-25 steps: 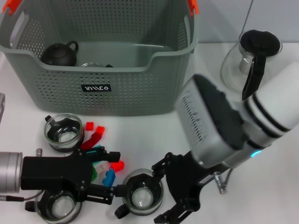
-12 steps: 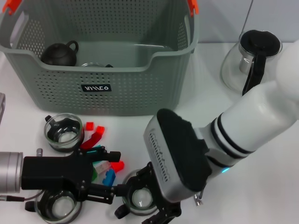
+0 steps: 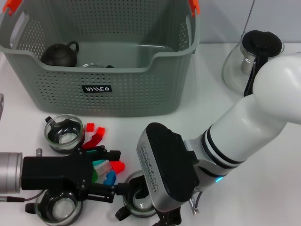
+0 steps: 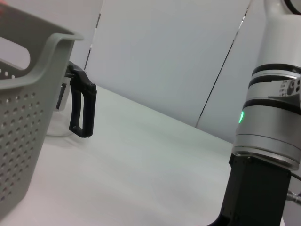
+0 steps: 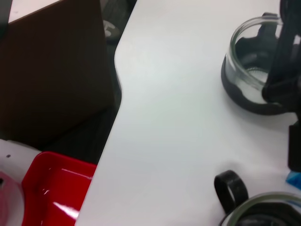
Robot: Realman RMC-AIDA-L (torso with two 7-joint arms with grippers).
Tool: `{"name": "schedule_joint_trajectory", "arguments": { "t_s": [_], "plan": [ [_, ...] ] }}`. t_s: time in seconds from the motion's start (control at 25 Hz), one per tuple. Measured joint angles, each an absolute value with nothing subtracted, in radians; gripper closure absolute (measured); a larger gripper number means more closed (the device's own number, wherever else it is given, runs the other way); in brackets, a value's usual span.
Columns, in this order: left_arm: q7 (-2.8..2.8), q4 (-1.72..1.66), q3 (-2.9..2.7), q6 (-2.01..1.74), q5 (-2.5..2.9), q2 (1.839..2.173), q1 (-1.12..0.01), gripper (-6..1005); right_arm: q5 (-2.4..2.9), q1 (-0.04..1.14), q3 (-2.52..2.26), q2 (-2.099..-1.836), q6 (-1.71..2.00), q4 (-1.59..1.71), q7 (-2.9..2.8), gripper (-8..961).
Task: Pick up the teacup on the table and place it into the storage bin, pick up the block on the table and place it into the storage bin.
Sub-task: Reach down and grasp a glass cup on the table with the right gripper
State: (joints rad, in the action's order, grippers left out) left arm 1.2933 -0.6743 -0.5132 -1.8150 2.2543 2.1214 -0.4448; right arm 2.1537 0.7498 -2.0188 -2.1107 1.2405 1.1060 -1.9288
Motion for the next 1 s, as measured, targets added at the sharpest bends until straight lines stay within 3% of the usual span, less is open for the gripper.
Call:
{"name": "schedule_joint_trajectory", "arguments": {
  "t_s": [0.24, 0.44, 0.88, 1.0],
  "plan": [
    [1.293, -0.67, -0.514, -1.811, 2.254, 2.121, -0.445, 52, 2.154, 0.754, -2.02, -2.111, 1.247, 1.107, -1.974, 148],
    [1.291, -0.67, -0.514, -1.811, 2.254, 2.122, -0.445, 52, 2.177, 0.781, -2.015, -2.105, 1.249, 1.088, -2.067, 215],
    [1.273, -0.655, -0.513, -1.81, 2.255, 2.124, -0.446, 52, 2.214, 0.78, -2.021, -2.107, 1.269, 1.121, -2.092, 448],
    [1.272, -0.655, -0.509, -1.81, 2.255, 2.125, -0.445, 52, 2.214, 0.778, -2.018, -2.107, 1.283, 1.139, -2.093, 692]
  ]
}}
